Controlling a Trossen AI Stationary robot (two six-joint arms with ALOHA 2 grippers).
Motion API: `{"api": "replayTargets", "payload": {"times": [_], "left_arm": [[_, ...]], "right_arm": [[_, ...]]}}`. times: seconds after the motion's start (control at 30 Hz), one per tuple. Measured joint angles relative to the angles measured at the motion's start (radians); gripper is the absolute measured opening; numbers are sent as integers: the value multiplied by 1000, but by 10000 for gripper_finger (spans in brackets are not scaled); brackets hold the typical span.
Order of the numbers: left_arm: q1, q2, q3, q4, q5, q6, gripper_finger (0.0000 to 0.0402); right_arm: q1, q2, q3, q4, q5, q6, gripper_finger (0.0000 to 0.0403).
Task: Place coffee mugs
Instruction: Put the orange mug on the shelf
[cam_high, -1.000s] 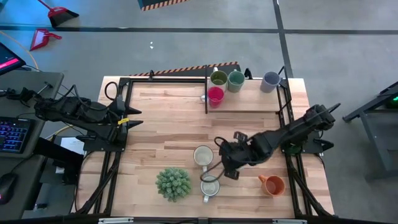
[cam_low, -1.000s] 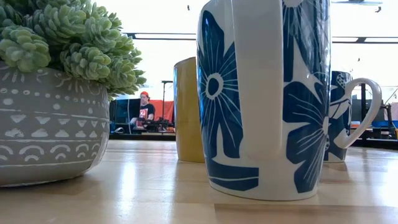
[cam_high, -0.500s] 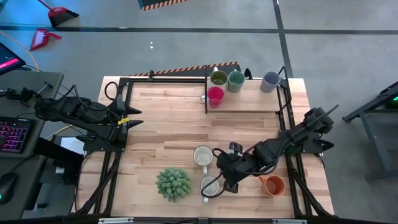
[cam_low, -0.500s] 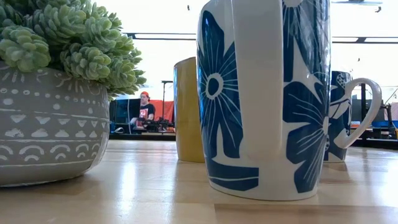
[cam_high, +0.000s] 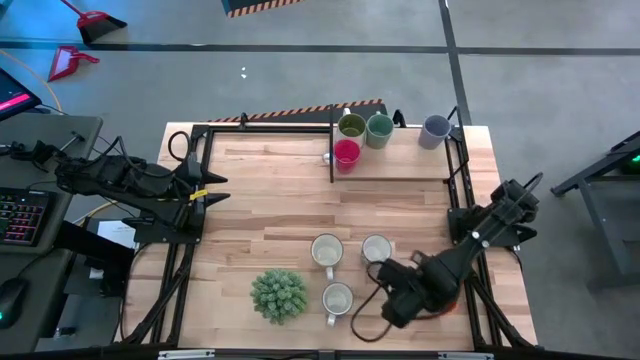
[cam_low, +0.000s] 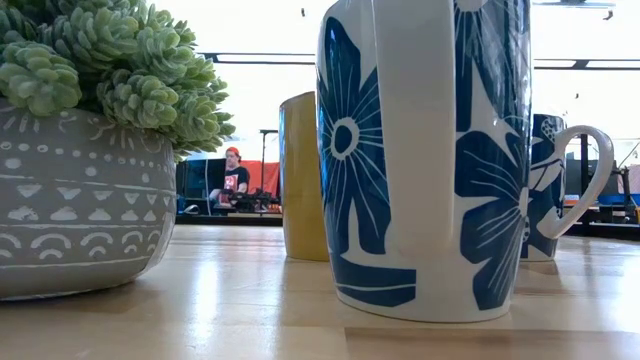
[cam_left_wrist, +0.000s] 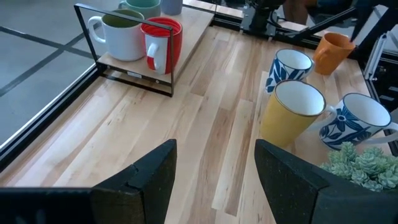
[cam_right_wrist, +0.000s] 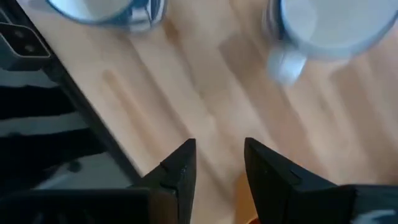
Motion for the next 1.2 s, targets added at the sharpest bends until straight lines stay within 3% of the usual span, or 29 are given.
{"api": "replayTargets", "payload": {"times": [0.37, 0.53, 0.93, 1.2], "left_arm": [[0, 0, 0, 0, 0, 0, 205], [0, 0, 0, 0, -1, 0, 205], [0, 0, 0, 0, -5, -1, 205], [0, 0, 0, 4, -5, -1, 205]], "right_arm": [[127, 0, 0, -149, -175, 506, 114], [167, 0, 0, -116, -229, 678, 114], [172, 131, -2, -177, -286, 874, 114], [164, 179, -2, -173, -281, 893, 114]]}}
